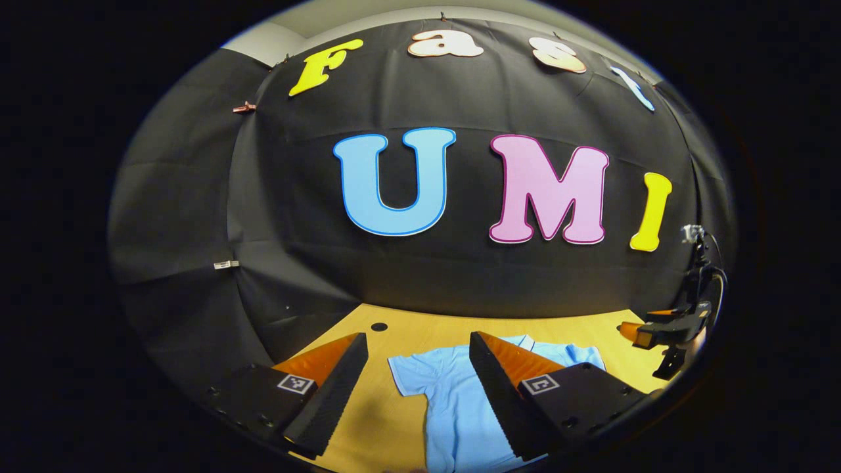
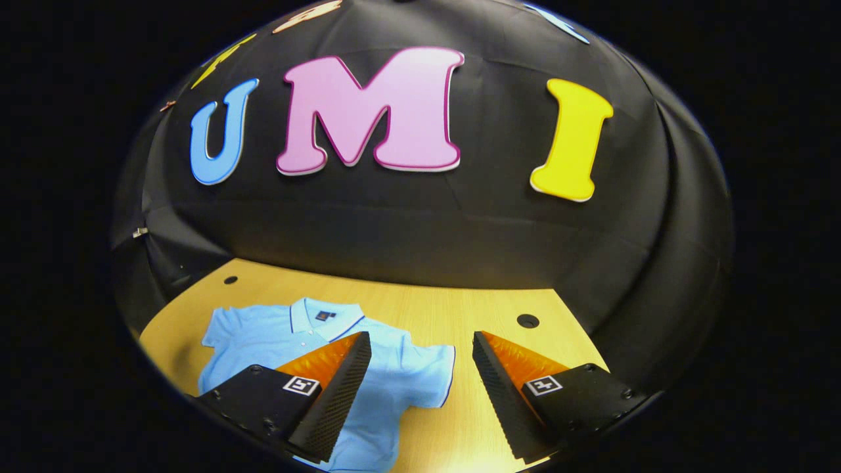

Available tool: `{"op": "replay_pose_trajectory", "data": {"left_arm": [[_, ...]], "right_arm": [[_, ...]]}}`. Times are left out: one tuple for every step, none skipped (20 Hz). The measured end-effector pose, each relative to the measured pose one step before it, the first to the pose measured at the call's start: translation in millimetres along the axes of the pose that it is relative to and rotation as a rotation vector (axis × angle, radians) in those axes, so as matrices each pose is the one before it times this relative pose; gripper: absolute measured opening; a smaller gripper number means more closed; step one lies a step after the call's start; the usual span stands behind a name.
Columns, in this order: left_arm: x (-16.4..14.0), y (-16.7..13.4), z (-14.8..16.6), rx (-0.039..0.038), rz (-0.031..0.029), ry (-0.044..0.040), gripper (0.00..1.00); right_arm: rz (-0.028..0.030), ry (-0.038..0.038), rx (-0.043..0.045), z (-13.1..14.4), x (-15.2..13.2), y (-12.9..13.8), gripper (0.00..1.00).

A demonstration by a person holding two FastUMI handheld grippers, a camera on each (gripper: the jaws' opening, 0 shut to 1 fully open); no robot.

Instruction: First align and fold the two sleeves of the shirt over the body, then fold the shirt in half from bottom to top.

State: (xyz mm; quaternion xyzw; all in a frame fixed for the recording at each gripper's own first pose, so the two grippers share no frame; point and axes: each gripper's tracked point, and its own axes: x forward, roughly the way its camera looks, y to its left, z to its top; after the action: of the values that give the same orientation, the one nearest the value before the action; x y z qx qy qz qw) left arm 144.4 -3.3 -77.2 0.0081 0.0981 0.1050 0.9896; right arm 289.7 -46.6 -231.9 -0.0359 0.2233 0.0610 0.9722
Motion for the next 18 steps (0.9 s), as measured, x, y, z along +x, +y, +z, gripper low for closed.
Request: {"op": "replay_pose_trajectory", "data": {"left_arm": [[4.72,-3.98,0.21,-0.00027,0.00212,0.00281,0.96],[4.66,-5.02,0.96,-0.00076,-0.00111,0.0015,0.99],[2.76,-4.89,-0.44,-0.00045,-0.00462,0.00075,0.99],[3.36,-4.23,-0.12,0.00272,-0.00636,0.0039,0.96],[2.34,-4.16,-3.02,0.00639,-0.00591,0.00717,0.96],[2.52,-2.07,-1.58,0.00788,-0.00204,0.00784,0.99],[2.32,-1.09,-2.55,0.00639,0.0,0.00861,0.98],[1.72,-1.51,-0.99,0.00363,-0.00082,0.00636,0.95],[0.13,-1.43,-2.26,0.0021,-0.00032,0.00416,0.99],[0.38,-1.0,-0.78,0.00242,0.00237,0.00431,0.99],[0.5,0.02,-1.47,0.00217,0.00172,0.00558,0.99],[-0.05,-0.35,-0.56,0.00198,0.00223,0.00572,0.99],[-0.01,-0.76,-2.07,0.00155,0.00193,0.00354,0.99],[0.11,0.02,-0.75,0.00314,0.00329,0.00365,0.99],[-0.33,0.36,-1.49,0.00438,0.00452,0.00456,0.99],[-0.86,0.25,-0.42,0.00416,0.00416,0.00422,0.99],[-0.77,0.09,-1.22,0.00346,0.00469,0.00281,0.99],[-1.15,0.11,0.16,0.00255,0.00402,0.00118,0.99]], "right_arm": [[0.00077,0.02445,0.00595,-8.55,11.31,-2.43,0.97],[-0.00184,0.0241,0.01215,-9.69,10.95,-2.92,0.98],[-0.00635,0.02627,0.01483,-8.03,9.72,-3.83,0.98],[-0.00497,0.02411,0.01742,-7.47,9.49,-3.54,0.98],[-0.00489,0.02112,0.01543,-7.64,8.77,-2.88,0.98],[-0.00564,0.02286,0.0119,-7.87,7.15,-3.78,0.98],[-0.00372,0.02267,0.01051,-8.24,10.48,-2.5,0.97],[-0.00506,0.02049,0.00541,-7.16,8.91,-2.06,0.97],[-0.00424,0.01917,0.00189,-6.81,8.1,-1.21,0.97],[-0.00381,0.02397,0.0018,-9.02,8.19,-1.84,0.97],[-0.00287,0.02379,0.00185,-8.64,7.24,-1.57,0.97],[-0.00166,0.02457,0.00364,-8.56,7.51,-0.99,0.97],[0.00405,0.01863,0.00555,-6.15,4.92,-0.37,0.97],[-0.00153,0.01238,0.00073,-4.16,4.49,-1.75,0.97],[-0.00146,0.00711,-0.00134,-2.95,4.22,-1.34,0.97],[0.00058,0.00508,-0.00114,-1.82,4.18,-0.39,0.97],[0.00306,0.00737,0.00281,-3.34,2.83,0.27,0.97],[0.00773,0.01008,0.00561,-2.98,3.22,2.25,0.97]]}}
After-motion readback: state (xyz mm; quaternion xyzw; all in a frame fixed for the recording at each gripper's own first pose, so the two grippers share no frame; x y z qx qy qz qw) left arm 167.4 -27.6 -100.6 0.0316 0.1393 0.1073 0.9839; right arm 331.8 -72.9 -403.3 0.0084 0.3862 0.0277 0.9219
